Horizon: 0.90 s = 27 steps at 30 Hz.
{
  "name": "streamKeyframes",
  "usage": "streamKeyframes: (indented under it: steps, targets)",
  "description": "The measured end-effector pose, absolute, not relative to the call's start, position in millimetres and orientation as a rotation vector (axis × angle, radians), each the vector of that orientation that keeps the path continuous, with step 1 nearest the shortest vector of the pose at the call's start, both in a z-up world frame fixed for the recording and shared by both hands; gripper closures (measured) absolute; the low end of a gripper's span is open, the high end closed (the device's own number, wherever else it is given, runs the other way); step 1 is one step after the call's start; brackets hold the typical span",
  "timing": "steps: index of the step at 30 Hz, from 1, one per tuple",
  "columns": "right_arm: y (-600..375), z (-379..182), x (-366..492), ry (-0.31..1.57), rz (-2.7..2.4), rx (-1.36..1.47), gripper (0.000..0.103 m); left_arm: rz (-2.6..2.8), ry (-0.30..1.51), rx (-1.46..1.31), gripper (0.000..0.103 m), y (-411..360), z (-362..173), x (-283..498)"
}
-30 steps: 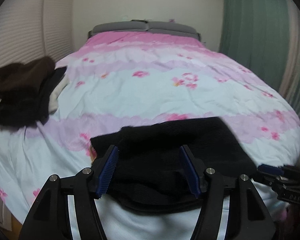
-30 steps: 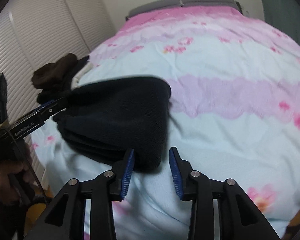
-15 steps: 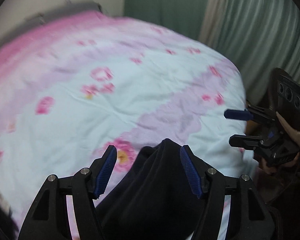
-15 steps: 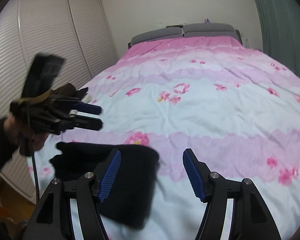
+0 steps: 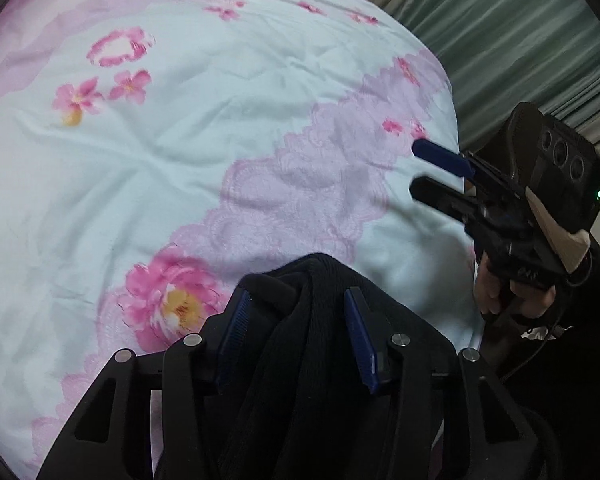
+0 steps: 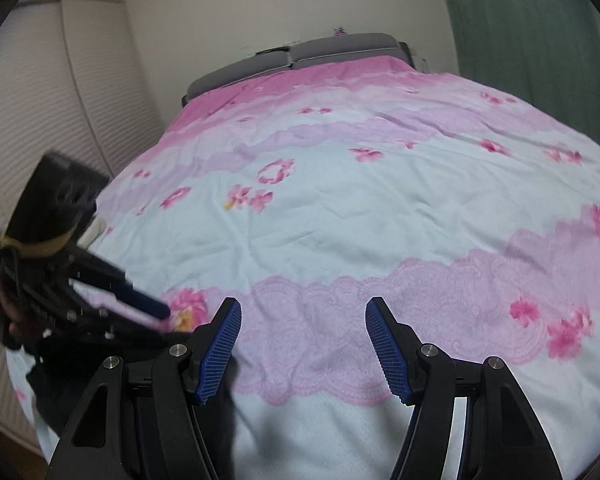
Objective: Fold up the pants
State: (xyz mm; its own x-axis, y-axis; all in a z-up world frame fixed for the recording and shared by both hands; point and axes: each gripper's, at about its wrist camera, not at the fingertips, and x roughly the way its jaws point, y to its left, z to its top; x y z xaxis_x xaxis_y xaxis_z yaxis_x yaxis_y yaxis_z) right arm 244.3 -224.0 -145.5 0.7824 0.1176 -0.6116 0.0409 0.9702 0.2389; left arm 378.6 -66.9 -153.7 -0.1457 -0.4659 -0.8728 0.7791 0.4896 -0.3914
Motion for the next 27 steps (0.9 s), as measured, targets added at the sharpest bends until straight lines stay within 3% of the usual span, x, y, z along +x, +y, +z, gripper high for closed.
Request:
streamKeyframes:
  steps: [7,10,19,21,23,27]
  targets:
    - [-237.4,-143.8,235.4,0.646,0.049,0.321,0.038,-1.098,1.391,0.265,0.055,-66.2,-149.7,382.9]
    - [-244.3,-141.3,234.7,0.643,0.047,0.348,0.038,-1.124,1.397,0.262,0.05,-73.1,-143.6,383.0]
    - [-255.4,-144.1,236.2,0.657,0.048,0.383,0.038,-1.111,1.622,0.2,0.045,-87.6,-189.8,395.3]
    - [-258.1,-149.2,237.9,0.671,0.049,0.399,0.038,-1.114,1.658,0.178,0.047,-87.9,-197.3,394.6]
    - [-261.3,-155.0,240.3,0.689,0.05,0.416,0.038,-1.133,1.653,0.176,0.058,-88.7,-199.8,391.6]
    - [-267.1,-163.9,243.3,0.715,0.04,0.44,0.038,-1.151,1.541,0.221,0.066,-89.8,-182.1,389.4]
